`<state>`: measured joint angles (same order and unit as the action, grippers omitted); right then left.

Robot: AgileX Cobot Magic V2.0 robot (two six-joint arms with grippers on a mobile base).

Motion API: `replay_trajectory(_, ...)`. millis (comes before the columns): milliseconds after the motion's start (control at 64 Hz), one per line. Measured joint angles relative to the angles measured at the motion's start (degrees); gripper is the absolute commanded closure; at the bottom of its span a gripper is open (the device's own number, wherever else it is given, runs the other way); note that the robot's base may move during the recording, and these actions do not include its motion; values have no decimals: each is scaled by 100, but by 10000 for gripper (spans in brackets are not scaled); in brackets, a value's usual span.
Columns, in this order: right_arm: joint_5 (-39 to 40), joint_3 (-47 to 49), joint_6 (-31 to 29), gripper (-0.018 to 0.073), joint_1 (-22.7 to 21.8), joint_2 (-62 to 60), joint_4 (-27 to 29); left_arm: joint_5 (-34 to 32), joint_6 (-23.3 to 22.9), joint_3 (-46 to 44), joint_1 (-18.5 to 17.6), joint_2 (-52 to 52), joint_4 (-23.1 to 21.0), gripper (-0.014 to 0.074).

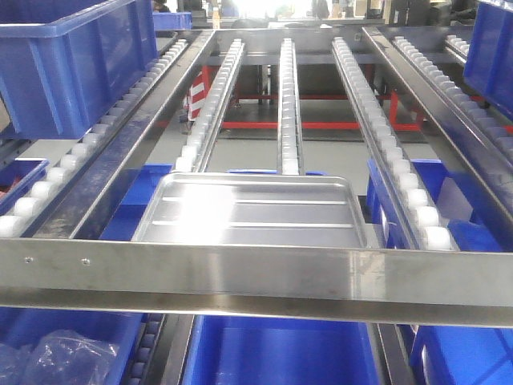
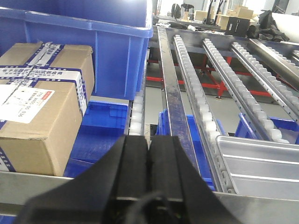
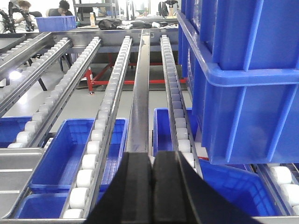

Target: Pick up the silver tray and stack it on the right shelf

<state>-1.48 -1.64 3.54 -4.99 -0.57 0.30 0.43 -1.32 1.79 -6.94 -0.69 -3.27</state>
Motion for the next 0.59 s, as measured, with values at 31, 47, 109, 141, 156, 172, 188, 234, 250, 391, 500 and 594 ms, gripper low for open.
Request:
replay_trajectory(31,0,0,0,503,0,0,0,0,0,0,0,0,0,688)
replay_trajectory(47,0,0,0,503,0,0,0,0,0,0,0,0,0,688)
replay_trajectory(109,0,0,0,503,0,0,0,0,0,0,0,0,0,688)
replay_trajectory(141,0,0,0,503,0,0,0,0,0,0,0,0,0,688)
replay_trajectory(156,0,0,0,503,0,0,0,0,0,0,0,0,0,688)
replay_trajectory(172,0,0,0,503,0,0,0,0,0,0,0,0,0,688)
replay_trajectory(188,0,0,0,503,0,0,0,0,0,0,0,0,0,688)
replay_trajectory(234,0,0,0,503,0,0,0,0,0,0,0,0,0,688)
replay_trajectory(250,0,0,0,503,0,0,0,0,0,0,0,0,0,688)
replay_trajectory(391,0,0,0,503,0,0,0,0,0,0,0,0,0,688)
replay_trajectory(500,0,0,0,503,0,0,0,0,0,0,0,0,0,688)
replay_trajectory(594,26,0,0,503,0,0,0,-43,0,0,0,0,0,688)
